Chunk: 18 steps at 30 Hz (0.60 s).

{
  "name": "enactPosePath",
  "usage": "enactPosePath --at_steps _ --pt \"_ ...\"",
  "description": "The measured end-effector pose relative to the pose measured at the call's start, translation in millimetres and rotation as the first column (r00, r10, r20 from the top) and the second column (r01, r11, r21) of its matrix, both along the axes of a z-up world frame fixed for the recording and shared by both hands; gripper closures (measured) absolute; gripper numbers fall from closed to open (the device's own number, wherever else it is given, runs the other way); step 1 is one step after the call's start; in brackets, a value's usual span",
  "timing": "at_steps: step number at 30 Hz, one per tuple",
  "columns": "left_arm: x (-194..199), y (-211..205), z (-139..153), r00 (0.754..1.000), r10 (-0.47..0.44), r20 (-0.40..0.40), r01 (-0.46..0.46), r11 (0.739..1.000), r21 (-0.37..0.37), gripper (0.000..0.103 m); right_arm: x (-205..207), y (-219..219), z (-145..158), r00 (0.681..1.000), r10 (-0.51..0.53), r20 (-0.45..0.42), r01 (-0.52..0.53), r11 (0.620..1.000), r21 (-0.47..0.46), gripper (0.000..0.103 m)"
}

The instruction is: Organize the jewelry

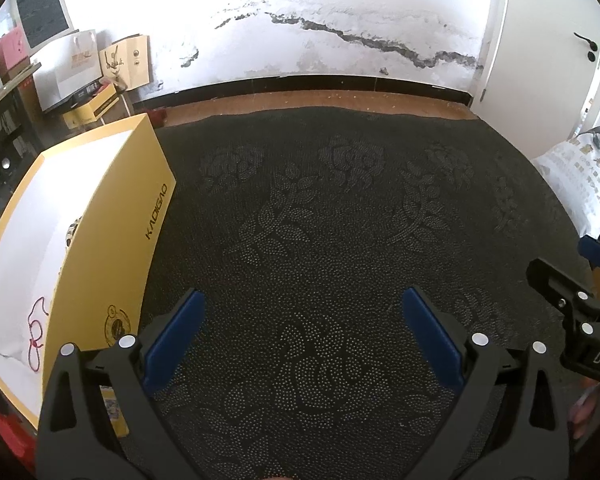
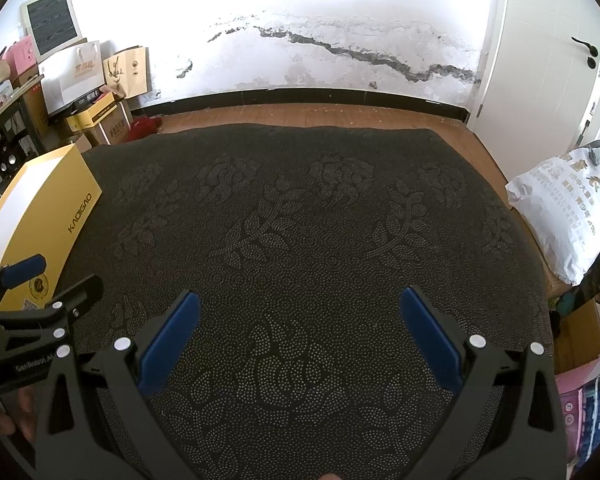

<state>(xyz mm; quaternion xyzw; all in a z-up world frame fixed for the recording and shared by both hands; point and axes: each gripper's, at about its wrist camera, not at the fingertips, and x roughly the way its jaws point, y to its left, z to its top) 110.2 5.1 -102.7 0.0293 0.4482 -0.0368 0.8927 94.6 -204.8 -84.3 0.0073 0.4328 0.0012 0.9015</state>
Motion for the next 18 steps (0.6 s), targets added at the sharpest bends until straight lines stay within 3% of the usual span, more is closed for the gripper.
enactPosePath --at_steps 4,7,18 --pt "-1.4 0.5 0.1 1.000 -0.003 0.001 0.003 0.999 -0.033 0.006 0.8 0.6 0.3 1.000 -0.003 0.001 0.003 1.000 0.000 0.006" --pt "-6.5 1.4 4.1 0.998 0.018 0.053 -0.017 1.000 -0.017 0.006 1.1 1.7 0.1 1.000 -0.002 0.001 0.002 1.000 -0.001 0.006" --pt "-5.3 3.3 7.7 0.997 0.037 0.067 -0.037 0.999 -0.008 0.006 -0.6 2.5 0.2 1.000 -0.005 0.004 0.005 1.000 -0.002 0.006"
